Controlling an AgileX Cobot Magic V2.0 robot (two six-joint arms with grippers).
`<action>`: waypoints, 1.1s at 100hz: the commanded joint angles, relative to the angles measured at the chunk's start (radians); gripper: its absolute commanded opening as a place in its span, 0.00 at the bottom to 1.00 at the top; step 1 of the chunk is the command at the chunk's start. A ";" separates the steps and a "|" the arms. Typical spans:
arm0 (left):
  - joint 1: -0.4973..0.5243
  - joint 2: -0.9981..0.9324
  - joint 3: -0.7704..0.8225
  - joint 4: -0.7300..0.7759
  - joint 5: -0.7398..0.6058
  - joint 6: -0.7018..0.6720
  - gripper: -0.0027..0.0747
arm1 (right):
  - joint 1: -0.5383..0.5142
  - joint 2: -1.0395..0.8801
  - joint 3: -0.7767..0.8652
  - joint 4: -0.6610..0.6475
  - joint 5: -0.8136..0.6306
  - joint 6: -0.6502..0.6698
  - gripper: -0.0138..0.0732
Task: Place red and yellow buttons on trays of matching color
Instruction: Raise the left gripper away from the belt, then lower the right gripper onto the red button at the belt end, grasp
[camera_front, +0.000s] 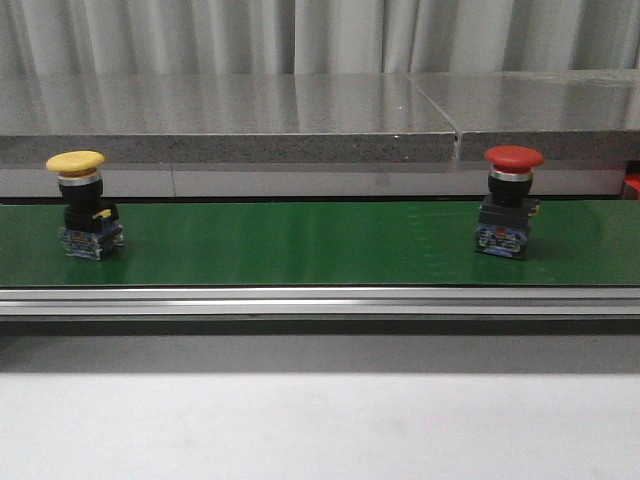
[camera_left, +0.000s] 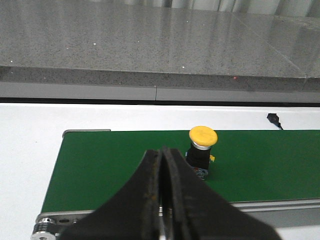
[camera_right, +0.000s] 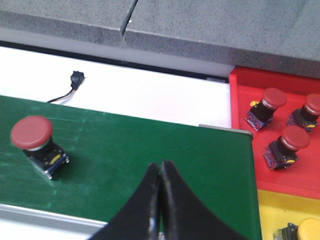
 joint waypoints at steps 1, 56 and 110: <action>-0.009 0.008 -0.027 -0.017 -0.068 -0.001 0.01 | 0.002 -0.005 -0.028 0.004 -0.036 -0.005 0.34; -0.009 0.008 -0.027 -0.017 -0.068 -0.001 0.01 | 0.042 0.127 -0.050 0.004 0.085 -0.025 0.84; -0.009 0.008 -0.027 -0.017 -0.068 -0.001 0.01 | 0.130 0.528 -0.228 0.016 0.038 -0.031 0.84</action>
